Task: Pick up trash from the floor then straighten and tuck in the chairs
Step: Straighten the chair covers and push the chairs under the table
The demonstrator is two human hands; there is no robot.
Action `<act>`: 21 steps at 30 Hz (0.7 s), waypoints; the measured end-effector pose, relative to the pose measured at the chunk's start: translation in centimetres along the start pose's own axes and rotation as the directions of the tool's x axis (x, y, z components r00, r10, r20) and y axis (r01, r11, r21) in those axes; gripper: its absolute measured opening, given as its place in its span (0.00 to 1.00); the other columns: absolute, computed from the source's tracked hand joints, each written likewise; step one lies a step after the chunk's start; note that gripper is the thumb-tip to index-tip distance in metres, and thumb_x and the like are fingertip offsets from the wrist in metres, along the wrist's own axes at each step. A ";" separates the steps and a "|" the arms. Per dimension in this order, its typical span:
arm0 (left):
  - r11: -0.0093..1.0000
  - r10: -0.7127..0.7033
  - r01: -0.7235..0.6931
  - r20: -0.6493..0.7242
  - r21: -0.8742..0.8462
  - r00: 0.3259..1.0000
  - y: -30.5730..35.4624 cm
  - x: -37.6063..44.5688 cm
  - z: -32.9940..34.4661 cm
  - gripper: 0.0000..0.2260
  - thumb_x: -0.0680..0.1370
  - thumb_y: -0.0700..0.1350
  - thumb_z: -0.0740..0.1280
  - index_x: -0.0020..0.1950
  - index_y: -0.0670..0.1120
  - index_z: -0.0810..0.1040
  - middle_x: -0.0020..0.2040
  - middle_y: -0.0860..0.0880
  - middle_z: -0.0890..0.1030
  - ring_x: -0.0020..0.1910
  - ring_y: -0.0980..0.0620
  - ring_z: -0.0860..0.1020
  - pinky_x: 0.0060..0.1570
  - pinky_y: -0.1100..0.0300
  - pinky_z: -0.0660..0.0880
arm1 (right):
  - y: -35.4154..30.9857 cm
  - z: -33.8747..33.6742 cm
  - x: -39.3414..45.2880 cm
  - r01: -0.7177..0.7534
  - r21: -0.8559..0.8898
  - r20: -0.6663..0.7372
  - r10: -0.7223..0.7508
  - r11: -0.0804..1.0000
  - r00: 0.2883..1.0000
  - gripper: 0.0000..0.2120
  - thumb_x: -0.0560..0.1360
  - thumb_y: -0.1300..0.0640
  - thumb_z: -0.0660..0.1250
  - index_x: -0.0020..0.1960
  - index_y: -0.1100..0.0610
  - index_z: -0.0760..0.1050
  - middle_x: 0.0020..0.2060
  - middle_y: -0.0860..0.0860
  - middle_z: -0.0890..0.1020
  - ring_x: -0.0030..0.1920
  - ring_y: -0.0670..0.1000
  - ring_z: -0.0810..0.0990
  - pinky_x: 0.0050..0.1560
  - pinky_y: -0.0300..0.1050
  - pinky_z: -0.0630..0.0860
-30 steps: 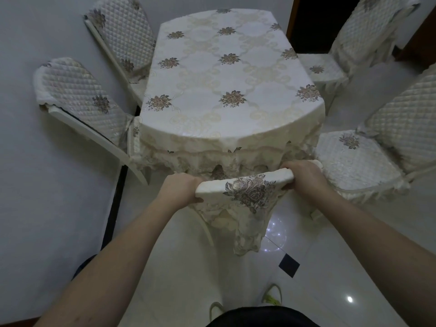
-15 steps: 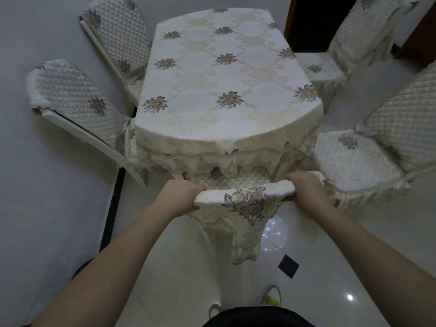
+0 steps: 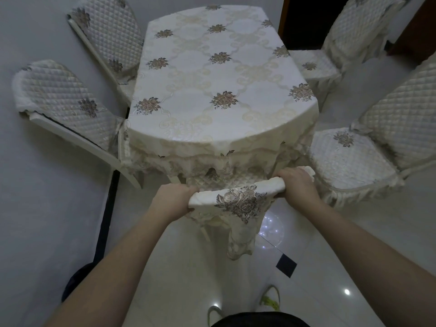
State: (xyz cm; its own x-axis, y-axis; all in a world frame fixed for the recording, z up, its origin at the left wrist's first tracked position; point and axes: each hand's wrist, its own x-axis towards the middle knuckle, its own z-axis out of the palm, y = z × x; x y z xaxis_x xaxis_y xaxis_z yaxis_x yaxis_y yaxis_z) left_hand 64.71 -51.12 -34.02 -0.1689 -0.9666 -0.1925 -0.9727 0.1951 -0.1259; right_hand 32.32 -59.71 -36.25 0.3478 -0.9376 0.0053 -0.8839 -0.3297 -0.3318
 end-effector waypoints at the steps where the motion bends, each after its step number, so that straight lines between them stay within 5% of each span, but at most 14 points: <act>1: 1.000 0.008 -0.008 -0.013 -0.014 1.000 0.1 0.1 0.2 0.08 0.70 0.51 0.69 0.47 0.53 0.75 0.39 0.52 0.80 0.38 0.48 0.78 0.32 0.60 0.64 | 0.2 0.1 0.1 0.000 -0.001 0.002 0.000 1.000 1.000 0.18 0.55 0.54 0.81 0.42 0.53 0.81 0.37 0.52 0.80 0.40 0.55 0.77 0.46 0.49 0.69; 8: 0.999 0.029 -0.029 -0.011 -0.021 1.000 0.7 0.3 2.6 0.11 0.71 0.53 0.66 0.52 0.53 0.73 0.43 0.51 0.79 0.42 0.48 0.79 0.34 0.59 0.67 | 1.5 1.6 0.3 -0.002 0.000 0.034 0.002 1.000 0.999 0.18 0.55 0.53 0.81 0.42 0.53 0.80 0.35 0.51 0.80 0.39 0.56 0.78 0.47 0.51 0.72; 15: 0.997 -0.051 0.044 -0.128 -0.056 0.991 0.3 0.0 3.4 0.12 0.62 0.51 0.76 0.42 0.53 0.77 0.32 0.52 0.78 0.30 0.49 0.78 0.26 0.59 0.70 | 1.1 2.1 0.6 0.043 -0.005 0.041 -0.042 0.999 0.998 0.17 0.53 0.56 0.81 0.41 0.52 0.81 0.34 0.51 0.80 0.37 0.55 0.78 0.46 0.51 0.73; 21: 0.996 -0.092 0.090 -0.116 -0.016 0.989 0.8 -0.1 3.3 0.12 0.60 0.49 0.79 0.39 0.53 0.80 0.31 0.52 0.79 0.29 0.49 0.79 0.24 0.60 0.71 | 1.6 2.4 0.9 0.044 -0.052 0.081 -0.040 0.998 0.996 0.14 0.55 0.52 0.79 0.39 0.50 0.81 0.33 0.49 0.81 0.37 0.53 0.79 0.46 0.48 0.72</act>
State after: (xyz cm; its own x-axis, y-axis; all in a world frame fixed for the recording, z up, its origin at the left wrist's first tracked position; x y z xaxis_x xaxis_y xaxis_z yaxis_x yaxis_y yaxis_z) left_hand 64.50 -50.33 -37.34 -0.0965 -0.9931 -0.0660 -0.9864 0.1043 -0.1270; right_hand 31.99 -60.85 -39.05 0.4072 -0.9115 -0.0579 -0.8827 -0.3765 -0.2813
